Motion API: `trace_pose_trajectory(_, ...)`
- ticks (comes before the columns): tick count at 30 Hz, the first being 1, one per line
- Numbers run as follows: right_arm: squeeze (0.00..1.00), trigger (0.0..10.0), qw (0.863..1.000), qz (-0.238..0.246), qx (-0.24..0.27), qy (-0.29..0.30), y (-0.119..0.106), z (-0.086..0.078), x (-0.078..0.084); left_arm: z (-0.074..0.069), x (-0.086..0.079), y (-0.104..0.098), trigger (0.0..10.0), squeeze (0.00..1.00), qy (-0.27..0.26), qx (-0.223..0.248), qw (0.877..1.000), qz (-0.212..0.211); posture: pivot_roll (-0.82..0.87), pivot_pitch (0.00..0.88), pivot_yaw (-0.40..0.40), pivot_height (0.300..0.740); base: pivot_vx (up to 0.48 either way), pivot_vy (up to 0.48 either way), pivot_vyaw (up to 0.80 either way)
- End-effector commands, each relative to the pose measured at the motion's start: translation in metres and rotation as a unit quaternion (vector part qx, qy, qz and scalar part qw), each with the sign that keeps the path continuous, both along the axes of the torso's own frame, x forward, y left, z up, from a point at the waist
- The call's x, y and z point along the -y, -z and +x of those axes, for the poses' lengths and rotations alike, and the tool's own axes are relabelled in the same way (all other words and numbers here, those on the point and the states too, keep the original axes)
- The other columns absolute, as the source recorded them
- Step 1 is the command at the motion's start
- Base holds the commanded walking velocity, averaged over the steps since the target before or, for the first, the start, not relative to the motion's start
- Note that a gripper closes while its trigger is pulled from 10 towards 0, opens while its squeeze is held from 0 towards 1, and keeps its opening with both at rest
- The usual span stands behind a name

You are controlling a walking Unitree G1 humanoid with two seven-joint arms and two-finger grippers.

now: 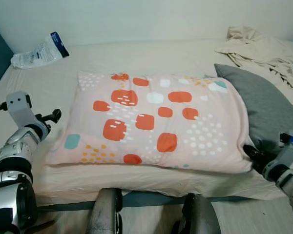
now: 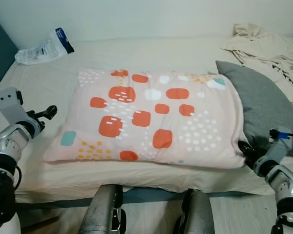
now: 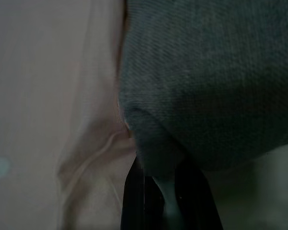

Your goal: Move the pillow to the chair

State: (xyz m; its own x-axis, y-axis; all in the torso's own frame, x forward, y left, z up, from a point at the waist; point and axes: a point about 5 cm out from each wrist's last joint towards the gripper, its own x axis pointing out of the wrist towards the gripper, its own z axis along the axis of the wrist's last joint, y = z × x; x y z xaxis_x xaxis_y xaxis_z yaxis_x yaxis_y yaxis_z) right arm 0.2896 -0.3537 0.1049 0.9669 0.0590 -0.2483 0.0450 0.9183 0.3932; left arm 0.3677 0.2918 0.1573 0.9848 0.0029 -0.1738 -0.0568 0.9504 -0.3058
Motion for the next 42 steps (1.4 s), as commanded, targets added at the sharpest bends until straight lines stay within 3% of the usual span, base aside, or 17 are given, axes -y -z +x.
trace_pose_trajectory(1, 0.00, 0.0, 0.998, -0.012, -0.007, 0.061, 0.001, -0.020, 0.026, -0.003, 0.010, 0.015, 10.0, 0.00, 0.049, -0.027, 0.998, -0.033, 0.07, 0.265, 0.006, 0.587, 0.000, 0.000, 0.00)
trace_pose_trajectory(8, 0.00, 0.0, 1.000, 0.016, -0.001, 0.022, 0.011, -0.011, 0.005, -0.005, 0.050, 0.037, 10.0, 0.00, 0.172, -0.056, 0.979, -0.092, 0.06, 0.269, 0.010, 0.587, 0.000, 0.000, 0.00)
trace_pose_trajectory(9, 0.00, 0.0, 1.000, 0.019, 0.001, 0.014, 0.011, -0.009, 0.001, -0.004, 0.057, 0.038, 10.0, 0.12, 0.187, -0.053, 0.973, -0.120, 0.06, 0.269, 0.012, 0.587, 0.000, 0.000, 0.00)
trace_pose_trajectory(11, 0.00, 0.0, 1.000, 0.023, 0.001, 0.008, 0.012, -0.008, -0.002, -0.004, 0.063, 0.038, 10.0, 0.19, 0.202, -0.050, 0.968, -0.143, 0.06, 0.269, 0.012, 0.587, 0.000, 0.000, 0.00)
trace_pose_trajectory(13, 0.00, 0.0, 1.000, 0.030, 0.003, -0.007, 0.014, -0.004, -0.011, -0.004, 0.074, 0.037, 10.0, 0.02, 0.229, -0.041, 0.951, -0.206, 0.06, 0.269, 0.014, 0.587, 0.000, 0.000, 0.00)
trace_pose_trajectory(16, 0.00, 0.0, 0.999, 0.037, 0.003, -0.025, 0.017, -0.001, -0.020, -0.007, 0.087, 0.040, 10.0, 0.00, 0.266, -0.048, 0.933, -0.239, 0.06, 0.270, 0.015, 0.587, 0.000, 0.000, 0.00)
trace_pose_trajectory(20, 0.00, 0.0, 0.998, 0.044, 0.003, -0.038, 0.019, 0.001, -0.029, -0.013, 0.103, 0.055, 10.0, 0.00, 0.315, -0.088, 0.923, -0.202, 0.06, 0.269, 0.014, 0.587, 0.000, 0.000, 0.00)
trace_pose_trajectory(22, 0.00, 0.0, 0.997, 0.048, 0.003, -0.055, 0.022, 0.005, -0.039, -0.022, 0.119, 0.074, 10.0, 0.00, 0.364, -0.126, 0.917, -0.108, 0.06, 0.268, 0.015, 0.587, 0.000, 0.000, 0.00)
trace_pose_trajectory(24, 0.00, 0.0, 0.996, 0.052, 0.005, -0.068, 0.022, 0.008, -0.047, -0.026, 0.130, 0.083, 10.0, 0.00, 0.387, -0.135, 0.909, -0.074, 0.05, 0.267, 0.018, 0.587, 0.000, 0.000, 0.00)
trace_pose_trajectory(27, 0.00, 0.0, 0.996, 0.054, 0.008, -0.073, 0.022, 0.009, -0.050, -0.025, 0.133, 0.083, 8.8, 0.00, 0.384, -0.133, 0.910, -0.078, 0.05, 0.267, 0.018, 0.587, 0.000, 0.000, 0.00)
trace_pose_trajectory(28, 0.00, 0.0, 0.995, 0.056, 0.011, -0.078, 0.021, 0.011, -0.055, -0.024, 0.136, 0.081, 1.0, 0.00, 0.380, -0.126, 0.912, -0.092, 0.05, 0.265, 0.019, 0.587, 0.000, 0.000, 0.00)
trace_pose_trajectory(29, 0.00, 0.0, 0.995, 0.056, 0.011, -0.078, 0.021, 0.011, -0.055, -0.024, 0.136, 0.081, 1.0, 0.00, 0.380, -0.126, 0.912, -0.092, 0.05, 0.265, 0.019, 0.587, 0.000, 0.000, 0.00)
trace_pose_trajectory(30, 0.00, 0.0, 0.994, 0.056, 0.023, -0.092, 0.018, 0.016, -0.067, -0.016, 0.138, 0.071, 0.0, 0.00, 0.349, -0.092, 0.928, -0.094, 0.05, 0.253, 0.025, 0.587, 0.000, 0.000, 0.00)
trace_pose_trajectory(31, 0.00, 0.0, 0.994, 0.056, 0.023, -0.092, 0.018, 0.016, -0.067, -0.016, 0.138, 0.071, 0.0, 0.00, 0.349, -0.092, 0.928, -0.094, 0.05, 0.253, 0.025, 0.587, 0.000, 0.000, 0.00)
trace_pose_trajectory(33, 0.00, 0.0, 0.993, 0.050, 0.042, -0.098, 0.012, 0.021, -0.079, -0.004, 0.130, 0.056, 0.0, 0.00, 0.287, -0.051, 0.953, -0.086, 0.04, 0.240, 0.027, 0.587, 0.000, 0.000, 0.00)
trace_pose_trajectory(36, 0.00, 0.0, 0.992, 0.042, 0.066, -0.095, 0.005, 0.025, -0.089, 0.002, 0.120, 0.044, 0.0, 0.00, 0.238, -0.011, 0.967, -0.093, 0.04, 0.229, 0.027, 0.587, 0.000, 0.000, 0.00)
trace_pose_trajectory(42, 0.00, 0.0, 0.986, 0.052, 0.117, -0.103, -0.013, 0.035, -0.119, -0.002, 0.108, 0.030, 0.0, 0.00, 0.216, 0.041, 0.970, -0.103, 0.03, 0.200, 0.028, 0.587, 0.000, 0.000, 0.00)
